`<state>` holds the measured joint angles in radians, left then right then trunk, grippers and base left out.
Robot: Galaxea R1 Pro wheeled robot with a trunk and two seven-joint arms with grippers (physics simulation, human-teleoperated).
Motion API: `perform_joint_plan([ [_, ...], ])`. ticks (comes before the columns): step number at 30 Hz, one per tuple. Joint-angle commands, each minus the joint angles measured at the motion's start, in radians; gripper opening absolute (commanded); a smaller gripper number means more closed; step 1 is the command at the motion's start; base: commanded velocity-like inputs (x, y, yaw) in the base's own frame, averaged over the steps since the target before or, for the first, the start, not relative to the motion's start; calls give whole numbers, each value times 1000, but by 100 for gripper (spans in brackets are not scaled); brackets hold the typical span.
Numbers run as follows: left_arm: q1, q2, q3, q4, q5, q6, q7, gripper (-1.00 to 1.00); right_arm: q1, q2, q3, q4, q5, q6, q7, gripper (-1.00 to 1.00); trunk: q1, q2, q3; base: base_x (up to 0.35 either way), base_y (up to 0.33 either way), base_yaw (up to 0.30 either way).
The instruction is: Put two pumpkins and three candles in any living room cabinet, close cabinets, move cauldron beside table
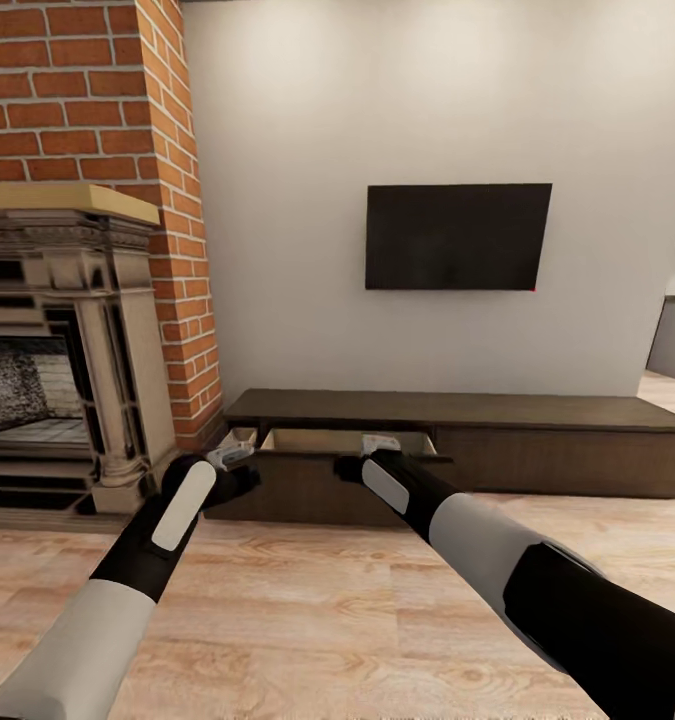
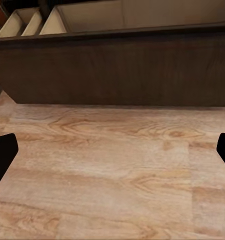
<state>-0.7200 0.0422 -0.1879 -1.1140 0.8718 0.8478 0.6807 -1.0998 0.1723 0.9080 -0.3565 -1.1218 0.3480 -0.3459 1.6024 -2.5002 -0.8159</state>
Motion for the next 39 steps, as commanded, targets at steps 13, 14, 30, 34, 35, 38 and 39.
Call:
perform_joint_plan([
  [13,0,12,-109,92,-74,-170,-262,100,89,-16,5,-1,-4,-71,60,100,5,-4,-71,0,0,7],
  [14,1,12,-110,94,-81,-182,-269,100,109,-21,4,-2,-4,-73,83,100,6,-4,-75,0,0,-236],
  [30,100,14,-153,293,-197,-550,-308,100,216,-108,3,-2,-6,-251,132,100,13,-8,-129,0,0,-278],
  [34,104,14,-153,306,-257,-573,-355,100,216,-108,3,-2,-3,-254,132,100,15,-9,-141,0,0,-273],
  [35,107,14,-153,307,-274,-575,-360,100,216,-108,3,-2,-2,-254,132,100,15,-9,-144,0,0,-272],
  [38,124,15,-153,303,-300,-579,-368,100,216,-108,5,-2,0,-255,131,100,17,-10,-153,0,0,-271],
  [39,132,15,-153,300,-303,-581,-369,100,216,-108,5,-2,0,-256,131,100,17,-10,-156,0,0,-269],
])
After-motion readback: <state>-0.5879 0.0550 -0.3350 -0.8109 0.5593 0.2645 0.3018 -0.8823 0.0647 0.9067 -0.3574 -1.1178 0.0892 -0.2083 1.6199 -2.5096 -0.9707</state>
